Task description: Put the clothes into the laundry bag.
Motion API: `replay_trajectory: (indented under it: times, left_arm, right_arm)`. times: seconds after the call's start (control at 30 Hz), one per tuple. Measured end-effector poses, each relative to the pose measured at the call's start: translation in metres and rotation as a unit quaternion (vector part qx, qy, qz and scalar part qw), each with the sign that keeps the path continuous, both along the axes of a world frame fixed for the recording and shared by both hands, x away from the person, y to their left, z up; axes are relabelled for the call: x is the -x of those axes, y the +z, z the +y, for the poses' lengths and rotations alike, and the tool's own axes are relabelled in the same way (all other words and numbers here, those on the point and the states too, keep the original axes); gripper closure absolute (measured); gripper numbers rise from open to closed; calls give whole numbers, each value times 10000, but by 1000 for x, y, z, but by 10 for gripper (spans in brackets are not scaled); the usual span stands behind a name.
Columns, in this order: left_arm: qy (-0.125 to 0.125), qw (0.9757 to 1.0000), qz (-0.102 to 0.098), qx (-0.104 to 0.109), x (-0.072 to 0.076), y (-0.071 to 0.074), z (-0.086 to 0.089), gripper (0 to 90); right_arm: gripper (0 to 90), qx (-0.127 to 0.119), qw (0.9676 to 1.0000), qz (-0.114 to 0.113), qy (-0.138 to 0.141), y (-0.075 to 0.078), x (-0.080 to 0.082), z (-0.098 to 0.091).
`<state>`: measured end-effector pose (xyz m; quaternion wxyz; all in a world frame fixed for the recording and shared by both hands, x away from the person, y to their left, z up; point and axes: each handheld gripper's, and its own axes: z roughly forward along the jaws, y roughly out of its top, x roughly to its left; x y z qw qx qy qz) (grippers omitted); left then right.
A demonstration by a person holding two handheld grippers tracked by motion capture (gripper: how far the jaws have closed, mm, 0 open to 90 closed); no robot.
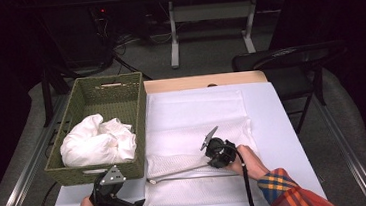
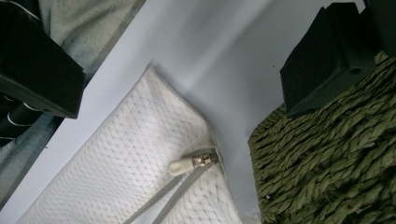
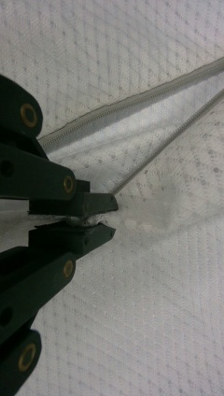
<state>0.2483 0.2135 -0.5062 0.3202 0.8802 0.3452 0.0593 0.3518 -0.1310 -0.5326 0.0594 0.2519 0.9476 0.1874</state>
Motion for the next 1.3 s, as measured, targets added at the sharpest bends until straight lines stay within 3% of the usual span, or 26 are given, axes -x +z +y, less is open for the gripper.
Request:
replay_trajectory:
  times: [0.23,0.7,1.3]
  left_arm:
    - [-24,10000,-15,-9,0,0,0,0]
    - [-55,10000,-2,31,0,0,-1,0]
    - [-133,9999,17,31,1,0,-2,1]
  right_arm:
    - [870,-117,9998,-74,-166,9,-3,-5]
    - [886,-437,9969,-494,-437,32,-9,-12]
    - [889,-939,9890,-983,-576,70,-3,-18]
